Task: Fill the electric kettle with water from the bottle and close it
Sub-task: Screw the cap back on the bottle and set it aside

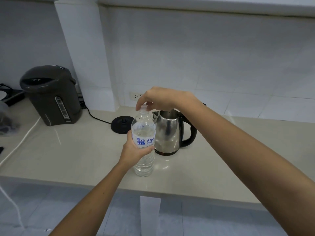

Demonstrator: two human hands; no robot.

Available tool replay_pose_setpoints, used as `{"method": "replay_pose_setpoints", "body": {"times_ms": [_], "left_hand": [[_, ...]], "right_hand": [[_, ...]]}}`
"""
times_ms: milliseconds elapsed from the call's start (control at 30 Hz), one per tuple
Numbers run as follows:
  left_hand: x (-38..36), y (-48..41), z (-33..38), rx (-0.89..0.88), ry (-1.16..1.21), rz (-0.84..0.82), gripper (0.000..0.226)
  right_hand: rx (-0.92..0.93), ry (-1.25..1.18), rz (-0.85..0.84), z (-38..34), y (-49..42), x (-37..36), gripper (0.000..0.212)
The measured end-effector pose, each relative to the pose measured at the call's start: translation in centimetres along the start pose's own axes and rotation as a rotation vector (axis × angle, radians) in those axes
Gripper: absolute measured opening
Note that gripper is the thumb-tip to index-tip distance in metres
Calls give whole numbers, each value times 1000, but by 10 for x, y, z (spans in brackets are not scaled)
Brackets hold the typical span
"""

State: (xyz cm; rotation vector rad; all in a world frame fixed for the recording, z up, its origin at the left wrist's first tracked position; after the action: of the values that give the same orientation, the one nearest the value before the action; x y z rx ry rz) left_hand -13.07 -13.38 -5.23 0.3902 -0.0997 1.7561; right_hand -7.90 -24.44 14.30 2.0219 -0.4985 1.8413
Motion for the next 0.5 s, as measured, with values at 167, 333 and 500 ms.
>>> {"method": "replay_pose_setpoints", "body": {"times_ms": [167, 333, 500], "left_hand": [[-1, 0, 0, 2, -11, -4, 78], [0, 0, -1, 9, 4, -1, 83], [0, 1, 0, -1, 7, -17, 83]], "right_hand": [[-56, 82, -78, -5, -7, -3, 28], [-179, 215, -90, -9, -17, -13, 54], [-222, 184, -73, -7, -15, -15, 59]]}}
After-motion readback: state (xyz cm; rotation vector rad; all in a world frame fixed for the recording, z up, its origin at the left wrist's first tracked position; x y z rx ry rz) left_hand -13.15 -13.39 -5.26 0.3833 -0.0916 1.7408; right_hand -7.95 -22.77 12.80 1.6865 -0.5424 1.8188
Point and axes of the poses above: each hand's wrist, its own y-axis away from the middle knuckle, its own x-axis out of the back of the hand, z = x × y, the point moved 3 cm from there along -y, towards the middle knuckle, and after that the axes turned 13 degrees about x, right-handed, at the moved point
